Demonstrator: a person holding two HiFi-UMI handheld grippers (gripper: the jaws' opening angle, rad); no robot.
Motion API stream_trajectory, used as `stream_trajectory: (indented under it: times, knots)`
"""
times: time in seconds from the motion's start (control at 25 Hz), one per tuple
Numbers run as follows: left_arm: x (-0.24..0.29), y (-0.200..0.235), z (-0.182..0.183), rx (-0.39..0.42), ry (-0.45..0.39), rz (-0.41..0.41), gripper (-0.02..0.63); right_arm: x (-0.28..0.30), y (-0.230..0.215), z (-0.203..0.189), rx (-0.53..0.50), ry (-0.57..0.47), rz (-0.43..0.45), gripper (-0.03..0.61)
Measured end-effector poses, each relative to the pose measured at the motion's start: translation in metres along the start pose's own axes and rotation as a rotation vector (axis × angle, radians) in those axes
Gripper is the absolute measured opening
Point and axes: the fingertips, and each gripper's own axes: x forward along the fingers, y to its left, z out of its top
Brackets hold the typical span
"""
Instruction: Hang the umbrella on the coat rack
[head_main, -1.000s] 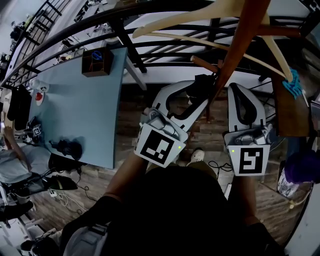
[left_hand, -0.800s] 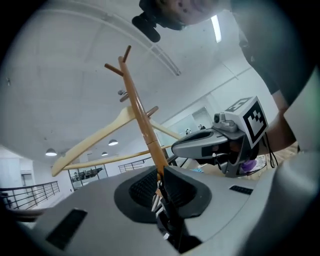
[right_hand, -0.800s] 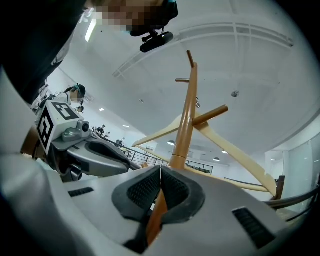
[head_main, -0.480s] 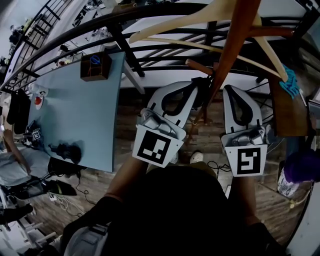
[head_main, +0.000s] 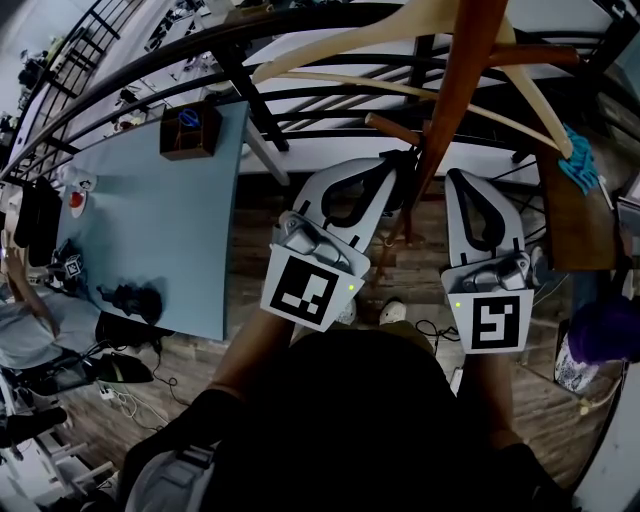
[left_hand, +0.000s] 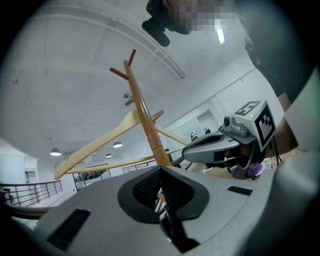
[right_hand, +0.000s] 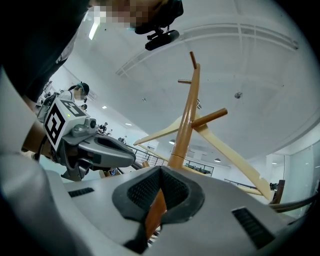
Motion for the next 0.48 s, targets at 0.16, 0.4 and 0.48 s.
stream_trajectory:
  times: [0.16, 0.4, 0.48]
  knots:
    - [0.0005, -0.0025, -0.0001, 0.007, 0.009, -0.009, 0.011, -0.0006, 0.0010, 0.0007, 0.017, -0.009, 0.005, 0.029]
    - [-0.0001, -0.0074, 0.0009, 0.023, 0.012, -0.020, 0.011, -0.0020, -0.0007, 0.0057, 0.017, -0.024, 0.001, 0.029]
    - [-0.0004, -0.0086, -0.0004, 0.025, 0.013, -0.023, 0.011, -0.0026, 0.0003, 0.0039, 0.016, -0.024, 0.000, 0.029]
